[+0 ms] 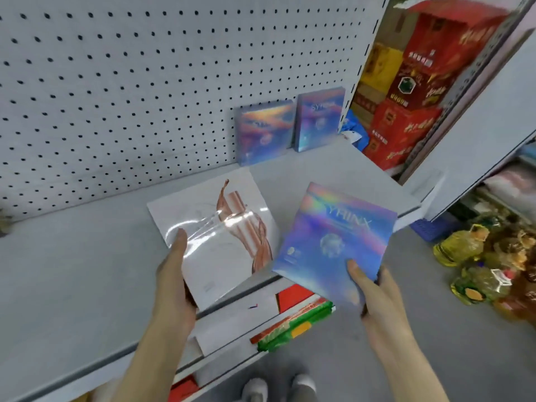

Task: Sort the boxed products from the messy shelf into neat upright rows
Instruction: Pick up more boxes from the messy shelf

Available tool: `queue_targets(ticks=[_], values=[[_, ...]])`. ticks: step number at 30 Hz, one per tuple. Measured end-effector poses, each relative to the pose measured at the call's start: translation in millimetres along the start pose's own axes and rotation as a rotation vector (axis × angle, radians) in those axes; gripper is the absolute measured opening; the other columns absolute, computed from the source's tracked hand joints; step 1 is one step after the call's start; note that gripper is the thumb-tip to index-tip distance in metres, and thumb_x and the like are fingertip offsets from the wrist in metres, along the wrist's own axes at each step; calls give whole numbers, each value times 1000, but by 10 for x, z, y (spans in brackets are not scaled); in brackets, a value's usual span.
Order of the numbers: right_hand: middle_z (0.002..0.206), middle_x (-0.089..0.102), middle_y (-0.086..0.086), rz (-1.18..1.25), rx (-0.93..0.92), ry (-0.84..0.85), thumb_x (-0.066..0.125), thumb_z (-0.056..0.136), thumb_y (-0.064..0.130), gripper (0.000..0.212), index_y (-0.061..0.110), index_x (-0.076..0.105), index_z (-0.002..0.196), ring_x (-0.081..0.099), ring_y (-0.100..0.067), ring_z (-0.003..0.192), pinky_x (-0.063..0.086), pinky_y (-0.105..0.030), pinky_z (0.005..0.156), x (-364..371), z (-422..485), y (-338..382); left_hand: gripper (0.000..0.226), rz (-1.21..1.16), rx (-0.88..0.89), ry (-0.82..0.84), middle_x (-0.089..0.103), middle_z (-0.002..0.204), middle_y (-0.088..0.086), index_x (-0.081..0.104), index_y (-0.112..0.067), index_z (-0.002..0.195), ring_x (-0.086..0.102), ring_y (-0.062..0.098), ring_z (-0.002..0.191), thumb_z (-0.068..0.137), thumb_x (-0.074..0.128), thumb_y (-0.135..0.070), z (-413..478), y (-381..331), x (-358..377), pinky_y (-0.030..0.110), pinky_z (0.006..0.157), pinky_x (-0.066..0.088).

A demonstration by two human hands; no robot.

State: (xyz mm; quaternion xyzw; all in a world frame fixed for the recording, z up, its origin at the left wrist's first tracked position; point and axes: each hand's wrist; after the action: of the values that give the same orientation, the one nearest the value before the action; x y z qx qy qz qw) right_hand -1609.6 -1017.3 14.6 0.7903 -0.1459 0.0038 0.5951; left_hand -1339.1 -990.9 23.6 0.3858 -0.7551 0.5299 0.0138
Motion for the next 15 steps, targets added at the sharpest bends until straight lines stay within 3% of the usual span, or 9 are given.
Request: queue_targets(ticks=[7,12,15], values=[[112,69,-16,-117,-66,349,61,91,5,23,4,64,114,63,-27,99,49,-47,91,605,1674,194,38,-53,102,-274,76,99,3,78,-32,93,74,24,81,73,62,-60,288,71,73,35,52,57],[97,72,5,-165,-104,547,67,87,4,22,16,67,106,65,-10,87,50,-30,79,1147,2617,169,51,-124,138,-439,75,103,5,74,-24,99,73,23,86,66,65,-62,464,184,280,37,66,56],[93,72,12,-243,-151,607,66,88,5,21,19,65,104,66,-3,84,51,-21,73,1430,2982,132,54,-188,122,-444,73,111,6,71,-24,110,72,23,95,72,61,-62,620,261,429,36,68,57]])
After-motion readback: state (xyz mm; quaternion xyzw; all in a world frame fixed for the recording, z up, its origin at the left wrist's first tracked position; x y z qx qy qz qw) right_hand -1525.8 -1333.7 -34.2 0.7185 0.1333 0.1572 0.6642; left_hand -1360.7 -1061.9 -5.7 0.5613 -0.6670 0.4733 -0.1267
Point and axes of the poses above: each hand's wrist, its own z-axis towards the middle knuckle, its own x-axis out of the palm, y = z × x
